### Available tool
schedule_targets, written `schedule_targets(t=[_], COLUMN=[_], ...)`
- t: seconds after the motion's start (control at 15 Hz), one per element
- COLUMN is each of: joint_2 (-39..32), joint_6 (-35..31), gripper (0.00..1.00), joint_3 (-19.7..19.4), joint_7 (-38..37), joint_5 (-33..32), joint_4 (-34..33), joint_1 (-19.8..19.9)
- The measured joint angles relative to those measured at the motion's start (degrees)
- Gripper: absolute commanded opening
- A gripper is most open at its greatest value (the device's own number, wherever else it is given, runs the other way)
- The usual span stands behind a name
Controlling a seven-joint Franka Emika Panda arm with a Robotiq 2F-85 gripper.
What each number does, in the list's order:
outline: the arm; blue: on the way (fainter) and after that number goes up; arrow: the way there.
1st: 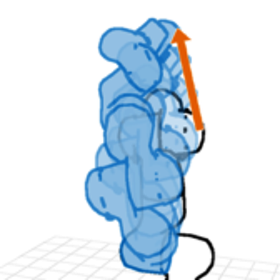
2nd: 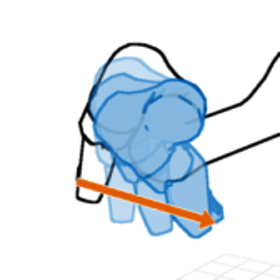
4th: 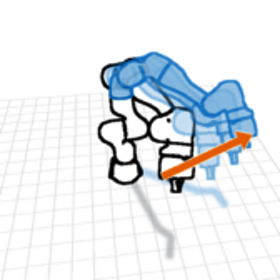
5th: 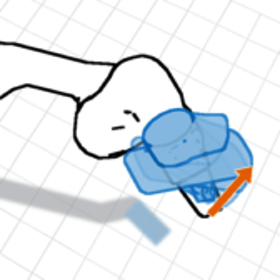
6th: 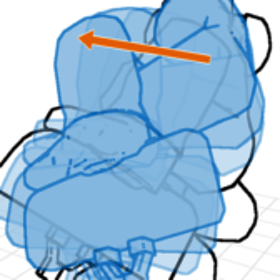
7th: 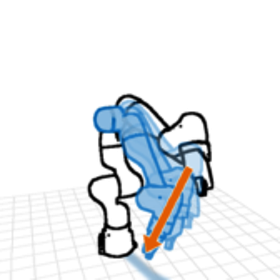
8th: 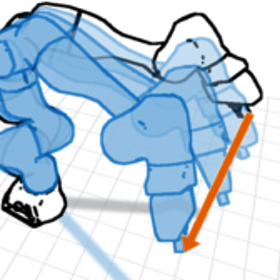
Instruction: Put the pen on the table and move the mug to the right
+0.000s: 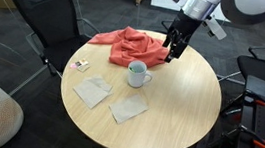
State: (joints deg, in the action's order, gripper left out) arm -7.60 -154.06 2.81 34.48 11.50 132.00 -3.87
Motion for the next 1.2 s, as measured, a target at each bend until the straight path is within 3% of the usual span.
schedule_targets(t=[0.53, 0.87, 1.13, 1.2], joint_2=[-8.6, -12.9, -15.6, -16.1], joint_6=[0.1, 0.1, 0.1, 0.1], gripper=[1.00, 0.75, 0.70, 0.62], joint_3=[2.7, 3.5, 3.7, 3.8], joint_7=[0.2, 0.0, -1.9, -2.5], joint_5=[-0.3, -1.4, -3.7, -4.3], joint_4=[-8.1, -11.6, -13.9, -14.4], joint_1=[3.5, 4.1, 4.2, 4.2])
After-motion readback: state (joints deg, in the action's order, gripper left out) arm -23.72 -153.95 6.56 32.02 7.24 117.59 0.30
